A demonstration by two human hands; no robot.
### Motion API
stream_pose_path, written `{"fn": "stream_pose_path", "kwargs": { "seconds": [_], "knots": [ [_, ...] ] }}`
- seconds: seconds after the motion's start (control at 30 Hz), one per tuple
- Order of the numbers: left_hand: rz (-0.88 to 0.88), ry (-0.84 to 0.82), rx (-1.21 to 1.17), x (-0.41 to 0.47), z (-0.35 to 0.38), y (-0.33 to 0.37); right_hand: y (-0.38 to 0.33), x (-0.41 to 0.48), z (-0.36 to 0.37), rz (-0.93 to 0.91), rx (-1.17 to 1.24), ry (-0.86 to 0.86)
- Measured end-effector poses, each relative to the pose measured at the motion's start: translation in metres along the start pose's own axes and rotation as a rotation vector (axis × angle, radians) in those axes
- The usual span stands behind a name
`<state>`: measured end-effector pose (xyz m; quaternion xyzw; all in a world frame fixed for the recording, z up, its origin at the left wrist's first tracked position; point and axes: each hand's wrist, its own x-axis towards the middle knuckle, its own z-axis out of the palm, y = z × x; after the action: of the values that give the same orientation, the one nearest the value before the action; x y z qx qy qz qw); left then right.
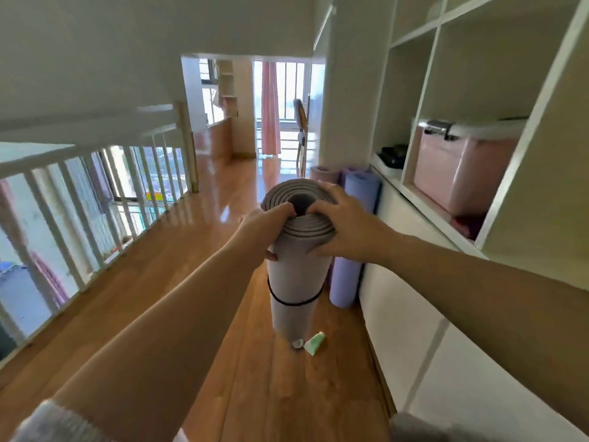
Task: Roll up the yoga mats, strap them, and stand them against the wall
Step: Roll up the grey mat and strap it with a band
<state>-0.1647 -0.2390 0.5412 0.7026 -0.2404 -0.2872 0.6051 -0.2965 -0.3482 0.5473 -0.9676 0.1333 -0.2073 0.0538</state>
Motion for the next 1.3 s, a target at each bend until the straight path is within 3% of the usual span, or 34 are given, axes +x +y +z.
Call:
{"fn": "stream_pose_path", "kwargs": {
  "seconds": [0.2,0.4,0.67,0.8,0.97,1.1,1.3],
  "knots": [
    [0.118,-0.042,0.018,0.069,0.045,0.001,0.063,0.020,0.005,0.010,-0.018,0.095],
    [0.168,-0.027,0.089,0.163,0.076,-0.028,0.129,0.067,0.058,0.054,-0.030,0.051],
    [0.098,-0.008,0.140,0.290,0.115,-0.078,0.228,0.134,0.137,0.126,-0.077,-0.049],
    [0.187,0.006,0.145,0.340,0.122,-0.096,0.266,0.162,0.165,0.123,-0.056,-0.022],
    [0.215,0.013,0.063,0.395,0.125,-0.090,0.277,0.201,0.180,-0.010,-0.324,0.118],
    [0.298,0.010,0.062,0.408,0.132,-0.093,0.281,0.222,0.188,0.119,-0.401,-0.011],
    [0.220,-0.280,0.035,0.413,0.149,-0.112,0.311,0.256,0.182,0.316,-0.354,-0.053]
  ]
}}
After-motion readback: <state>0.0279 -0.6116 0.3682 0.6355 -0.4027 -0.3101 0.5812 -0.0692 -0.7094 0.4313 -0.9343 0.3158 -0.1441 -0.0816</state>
